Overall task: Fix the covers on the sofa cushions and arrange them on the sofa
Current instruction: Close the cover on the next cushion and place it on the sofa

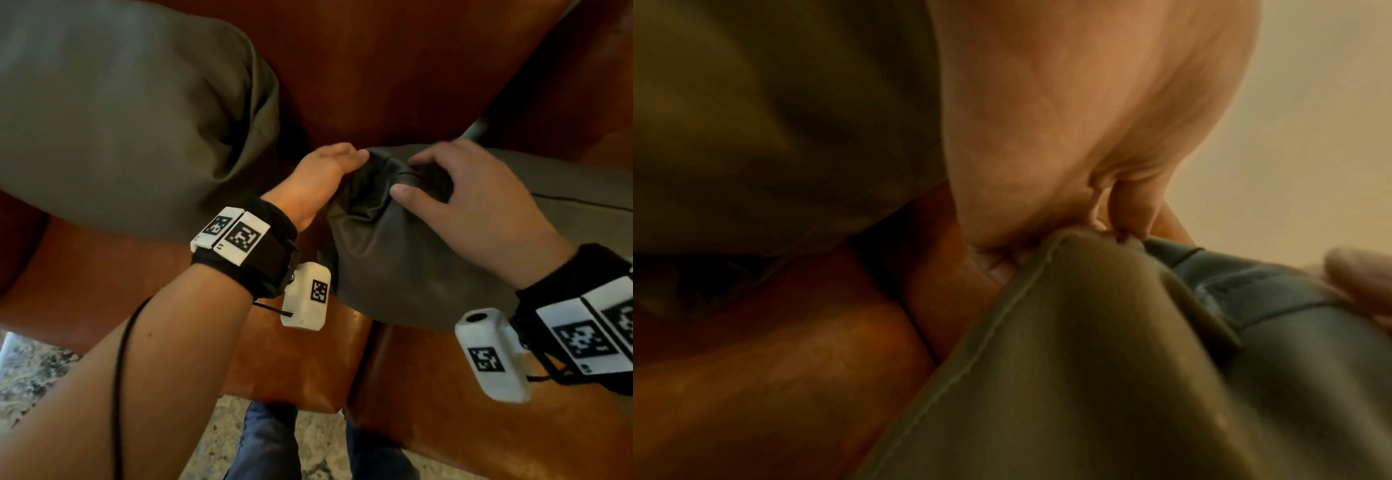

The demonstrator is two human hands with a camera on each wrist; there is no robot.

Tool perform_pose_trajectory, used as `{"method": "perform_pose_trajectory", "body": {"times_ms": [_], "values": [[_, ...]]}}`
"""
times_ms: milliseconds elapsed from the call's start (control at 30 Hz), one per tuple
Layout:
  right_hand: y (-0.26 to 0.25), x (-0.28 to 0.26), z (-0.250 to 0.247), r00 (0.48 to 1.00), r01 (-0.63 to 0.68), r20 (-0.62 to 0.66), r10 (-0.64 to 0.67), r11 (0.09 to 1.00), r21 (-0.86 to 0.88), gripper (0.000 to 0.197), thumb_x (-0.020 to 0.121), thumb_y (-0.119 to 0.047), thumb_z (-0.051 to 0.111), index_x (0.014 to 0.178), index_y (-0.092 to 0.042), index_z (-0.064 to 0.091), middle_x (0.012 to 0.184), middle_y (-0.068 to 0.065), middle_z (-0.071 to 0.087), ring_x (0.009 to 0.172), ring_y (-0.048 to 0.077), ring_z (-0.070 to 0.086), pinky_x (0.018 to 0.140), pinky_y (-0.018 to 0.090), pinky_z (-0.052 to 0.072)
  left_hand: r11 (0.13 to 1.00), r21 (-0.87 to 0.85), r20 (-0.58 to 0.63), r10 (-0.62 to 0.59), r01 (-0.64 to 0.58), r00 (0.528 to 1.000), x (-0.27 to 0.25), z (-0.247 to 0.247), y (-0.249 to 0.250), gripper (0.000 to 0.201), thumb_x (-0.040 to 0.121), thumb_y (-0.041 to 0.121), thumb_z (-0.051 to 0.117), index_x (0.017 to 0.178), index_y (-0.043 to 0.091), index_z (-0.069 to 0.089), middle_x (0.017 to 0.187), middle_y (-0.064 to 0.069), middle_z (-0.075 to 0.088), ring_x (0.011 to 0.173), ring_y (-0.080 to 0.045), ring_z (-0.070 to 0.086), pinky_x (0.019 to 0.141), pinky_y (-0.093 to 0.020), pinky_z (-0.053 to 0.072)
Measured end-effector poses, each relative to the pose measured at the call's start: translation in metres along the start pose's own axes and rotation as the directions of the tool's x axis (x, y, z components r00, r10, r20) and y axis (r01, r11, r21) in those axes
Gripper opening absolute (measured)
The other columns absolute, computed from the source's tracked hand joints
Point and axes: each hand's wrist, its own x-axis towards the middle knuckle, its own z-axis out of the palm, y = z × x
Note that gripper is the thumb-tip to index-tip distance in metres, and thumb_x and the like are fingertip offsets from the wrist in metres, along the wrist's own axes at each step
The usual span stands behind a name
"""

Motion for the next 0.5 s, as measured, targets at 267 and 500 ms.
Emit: {"method": "perform_pose_trajectory", "body": {"times_ms": [267, 500], "values": [[-0.032, 0.058, -0.012, 0.943, 0.27, 0.271, -0.194, 0.92, -0.283, 0.039, 0.08, -0.021, 0.073, 0.115, -0.029, 0.055, 0.114, -0.003, 0.055, 0.105, 0.019, 0.053, 0.083, 0.035, 0.045, 0.988, -0.118, 0.124, -0.082, 0.096, 0.989, 0.001, 0.001, 0.011, 0.021, 0.1, 0.017, 0.048, 0.112, 0.013, 0.066, 0.102, -0.006, 0.071, 0.095, -0.02, 0.069, 0.089, -0.034, 0.056], [-0.025, 0.071, -0.014, 0.934, 0.278, 0.293, -0.205, 0.931, -0.236, 0.01, 0.085, -0.03, 0.071, 0.093, -0.025, 0.07, 0.084, -0.007, 0.059, 0.086, 0.016, 0.057, 0.073, 0.03, 0.042, 0.994, 0.095, -0.101, 0.064, -0.055, 0.993, -0.011, -0.006, 0.005, 0.019, 0.096, 0.026, 0.058, 0.077, 0.02, 0.058, 0.071, 0.005, 0.059, 0.064, -0.006, 0.056, 0.064, -0.024, 0.046]]}}
